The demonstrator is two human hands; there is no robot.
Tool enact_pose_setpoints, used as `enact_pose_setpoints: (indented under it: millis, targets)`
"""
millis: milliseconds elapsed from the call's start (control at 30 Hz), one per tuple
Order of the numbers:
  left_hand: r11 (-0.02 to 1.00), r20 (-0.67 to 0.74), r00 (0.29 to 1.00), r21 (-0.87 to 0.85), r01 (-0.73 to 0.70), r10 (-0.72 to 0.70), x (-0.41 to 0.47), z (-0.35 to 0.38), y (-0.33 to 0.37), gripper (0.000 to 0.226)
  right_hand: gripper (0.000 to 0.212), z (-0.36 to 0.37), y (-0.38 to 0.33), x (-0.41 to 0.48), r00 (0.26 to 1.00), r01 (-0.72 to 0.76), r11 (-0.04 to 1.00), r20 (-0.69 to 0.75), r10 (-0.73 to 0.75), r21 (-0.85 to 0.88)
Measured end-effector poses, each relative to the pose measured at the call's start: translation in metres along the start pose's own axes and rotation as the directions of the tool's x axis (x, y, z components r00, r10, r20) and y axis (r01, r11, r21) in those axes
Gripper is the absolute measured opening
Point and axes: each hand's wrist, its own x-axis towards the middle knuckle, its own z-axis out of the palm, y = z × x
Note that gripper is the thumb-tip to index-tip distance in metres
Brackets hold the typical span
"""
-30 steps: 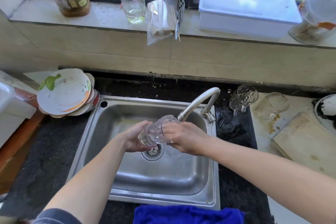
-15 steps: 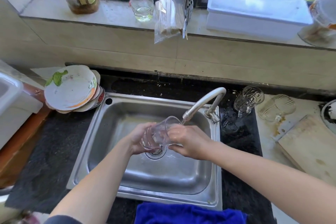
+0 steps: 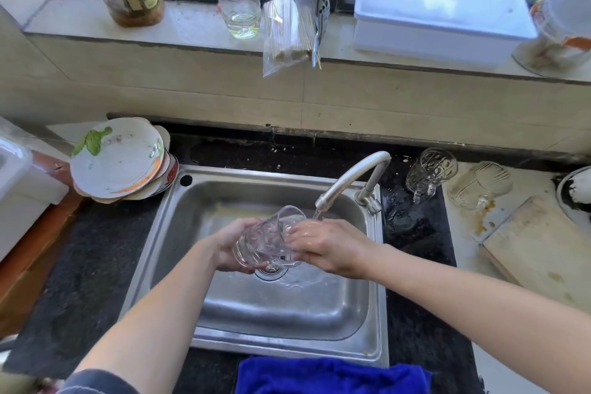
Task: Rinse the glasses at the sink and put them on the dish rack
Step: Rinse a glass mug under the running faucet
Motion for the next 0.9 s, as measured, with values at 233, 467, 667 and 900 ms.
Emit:
enact_pose_setpoints:
  millis: [233, 467, 667, 900]
  targets:
    - [0.856, 0.028, 0.956, -0.454, -0.248, 0.292, 0.017, 0.013, -0.026, 0.045, 0.028, 0.008, -0.016, 0.023, 0.926, -0.290, 0.942, -0.198, 0.321, 0.168]
    - [0.897, -0.103, 0.970, -0.368, -0.245, 0.222, 0.021, 0.015, -0.016, 0.041, 0.041, -0.007, -0.006, -0.007, 0.950, -0.310, 0.942, 0.080, 0.301, 0.130]
    - [0.842, -0.095, 0.975, -0.492, -0.221, 0.201, 0.017, 0.031, -0.011, 0.036, 0.065, 0.002, -0.004, -0.027, 0.683, -0.668, 0.627, -0.003, 0.730, 0.400]
    - [0.945, -0.120, 0.966, -0.214, -0.249, 0.227, 0.007, 0.039, -0.017, 0.035, 0.055, 0.005, -0.005, -0.008, 0.389, -0.506, 0.028, 0.199, 0.900, 0.862]
